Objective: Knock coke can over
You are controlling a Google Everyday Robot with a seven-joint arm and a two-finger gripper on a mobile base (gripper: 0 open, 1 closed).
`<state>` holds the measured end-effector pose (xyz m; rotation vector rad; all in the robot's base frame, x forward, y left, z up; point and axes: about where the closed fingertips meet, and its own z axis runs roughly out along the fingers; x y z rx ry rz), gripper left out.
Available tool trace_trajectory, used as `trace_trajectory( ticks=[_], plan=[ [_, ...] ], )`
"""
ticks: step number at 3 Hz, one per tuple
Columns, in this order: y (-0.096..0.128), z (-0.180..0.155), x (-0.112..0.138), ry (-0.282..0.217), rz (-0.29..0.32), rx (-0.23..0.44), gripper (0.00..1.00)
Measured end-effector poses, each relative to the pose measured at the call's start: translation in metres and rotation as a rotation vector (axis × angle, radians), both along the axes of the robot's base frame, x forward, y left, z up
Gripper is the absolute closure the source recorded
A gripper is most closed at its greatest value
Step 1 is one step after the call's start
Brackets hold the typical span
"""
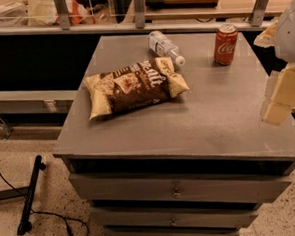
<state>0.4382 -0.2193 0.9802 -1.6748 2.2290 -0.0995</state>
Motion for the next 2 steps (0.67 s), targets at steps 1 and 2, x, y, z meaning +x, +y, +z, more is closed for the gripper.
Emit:
trace_trajectory(
  ticks=[1, 2],
  plan=[
    [-0.009, 0.002, -0.013, -0.066, -0.088, 0.070, 0.00],
    [-0.024, -0.018, -0.020, -0.126, -0.222, 0.214, 0.00]
  ],
)
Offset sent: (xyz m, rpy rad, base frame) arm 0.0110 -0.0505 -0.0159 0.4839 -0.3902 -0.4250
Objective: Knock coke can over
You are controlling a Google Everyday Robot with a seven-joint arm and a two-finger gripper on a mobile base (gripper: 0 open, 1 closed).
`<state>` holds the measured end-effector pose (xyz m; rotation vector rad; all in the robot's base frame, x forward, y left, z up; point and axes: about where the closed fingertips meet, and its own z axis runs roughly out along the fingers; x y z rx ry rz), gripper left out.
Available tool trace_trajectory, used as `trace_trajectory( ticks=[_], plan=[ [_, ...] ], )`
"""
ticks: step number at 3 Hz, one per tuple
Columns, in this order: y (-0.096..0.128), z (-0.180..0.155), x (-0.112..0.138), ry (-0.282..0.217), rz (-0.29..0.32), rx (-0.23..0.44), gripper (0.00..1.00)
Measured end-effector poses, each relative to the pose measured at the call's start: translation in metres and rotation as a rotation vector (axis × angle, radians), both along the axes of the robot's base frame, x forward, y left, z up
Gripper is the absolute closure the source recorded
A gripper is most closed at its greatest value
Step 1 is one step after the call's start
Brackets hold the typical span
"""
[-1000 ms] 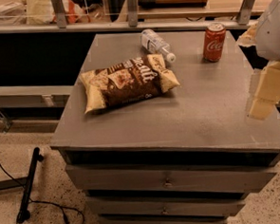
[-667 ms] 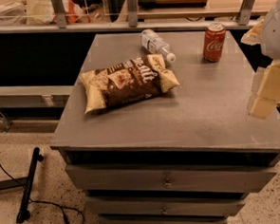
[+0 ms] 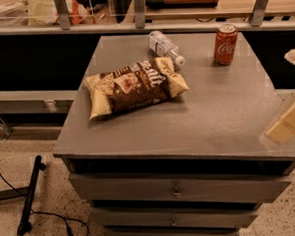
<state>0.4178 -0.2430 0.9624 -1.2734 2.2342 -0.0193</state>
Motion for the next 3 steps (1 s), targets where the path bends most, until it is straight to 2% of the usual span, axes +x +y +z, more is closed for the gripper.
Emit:
trace_trajectory(
  ticks=[1, 2, 3],
  plan=[
    [-0.010, -0.017, 0.001, -0.075, -0.094, 0.140, 0.00],
    [-0.019, -0.027, 0.010, -0.181, -0.186, 0.270, 0.00],
    [-0.019, -0.035, 0.015, -0.261, -0.281, 0.298, 0.00]
  ],
)
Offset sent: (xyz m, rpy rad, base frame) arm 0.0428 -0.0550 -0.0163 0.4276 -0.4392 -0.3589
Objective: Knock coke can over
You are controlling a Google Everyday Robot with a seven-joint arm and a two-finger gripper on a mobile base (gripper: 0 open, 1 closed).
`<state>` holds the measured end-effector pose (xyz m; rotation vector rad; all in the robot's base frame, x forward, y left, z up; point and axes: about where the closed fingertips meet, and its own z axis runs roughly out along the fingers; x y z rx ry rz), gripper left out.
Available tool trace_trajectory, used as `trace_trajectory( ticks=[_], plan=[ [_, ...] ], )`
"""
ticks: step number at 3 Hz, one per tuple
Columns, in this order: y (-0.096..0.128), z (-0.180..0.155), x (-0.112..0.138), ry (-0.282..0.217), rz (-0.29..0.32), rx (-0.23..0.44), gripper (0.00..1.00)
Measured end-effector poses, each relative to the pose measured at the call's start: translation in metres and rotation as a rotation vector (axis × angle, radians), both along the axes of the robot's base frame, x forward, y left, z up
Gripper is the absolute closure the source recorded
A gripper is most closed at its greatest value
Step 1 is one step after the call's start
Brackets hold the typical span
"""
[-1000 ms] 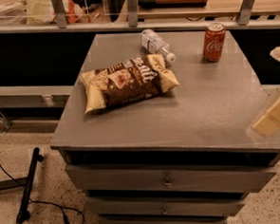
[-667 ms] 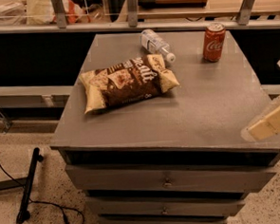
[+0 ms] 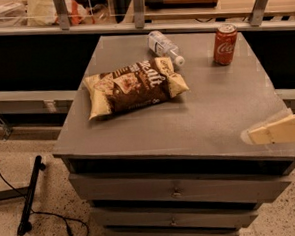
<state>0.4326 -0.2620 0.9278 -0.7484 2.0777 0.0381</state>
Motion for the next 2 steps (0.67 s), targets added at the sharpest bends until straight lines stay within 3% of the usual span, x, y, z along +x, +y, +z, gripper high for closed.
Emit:
trace_trajectory(
  ticks=[1, 2],
  plan=[
    [-0.006, -0.029, 0.003, -0.029, -0.123, 0.021, 0.00],
    [-0.017, -0.041, 0.011, -0.098, -0.222, 0.052, 0.00]
  ],
)
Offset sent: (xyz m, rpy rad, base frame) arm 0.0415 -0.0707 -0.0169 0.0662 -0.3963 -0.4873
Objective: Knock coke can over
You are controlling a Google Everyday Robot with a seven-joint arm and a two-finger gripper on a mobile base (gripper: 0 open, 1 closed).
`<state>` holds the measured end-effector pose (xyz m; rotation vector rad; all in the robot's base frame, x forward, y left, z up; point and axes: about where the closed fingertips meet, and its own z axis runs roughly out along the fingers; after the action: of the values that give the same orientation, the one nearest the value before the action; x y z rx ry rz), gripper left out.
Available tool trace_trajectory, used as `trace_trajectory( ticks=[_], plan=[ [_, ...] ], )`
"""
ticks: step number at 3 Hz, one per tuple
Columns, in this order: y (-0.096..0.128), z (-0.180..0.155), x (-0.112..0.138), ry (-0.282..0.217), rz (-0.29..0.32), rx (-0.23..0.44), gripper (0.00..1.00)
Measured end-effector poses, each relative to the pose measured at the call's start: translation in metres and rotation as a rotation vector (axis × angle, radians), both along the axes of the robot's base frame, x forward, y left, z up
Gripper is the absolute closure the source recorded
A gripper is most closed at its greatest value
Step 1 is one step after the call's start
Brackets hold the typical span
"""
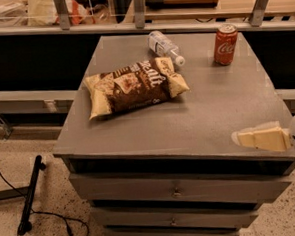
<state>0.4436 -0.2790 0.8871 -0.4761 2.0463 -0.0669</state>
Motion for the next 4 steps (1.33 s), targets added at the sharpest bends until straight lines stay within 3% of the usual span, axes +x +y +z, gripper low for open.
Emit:
trace_trajectory(
  ticks=[1, 2, 3, 4],
  plan=[
    [-0.013, 0.015, 0.010, -0.071, -0.053, -0.017, 0.00],
    [-0.012, 0.015, 0.010, -0.071, -0.053, -0.017, 0.00],
    [0.000, 0.027, 0.031, -0.113, -0.034, 0.018, 0.00],
    [0.024, 0.041, 0.070, -0.194, -0.008, 0.062, 0.00]
  ],
)
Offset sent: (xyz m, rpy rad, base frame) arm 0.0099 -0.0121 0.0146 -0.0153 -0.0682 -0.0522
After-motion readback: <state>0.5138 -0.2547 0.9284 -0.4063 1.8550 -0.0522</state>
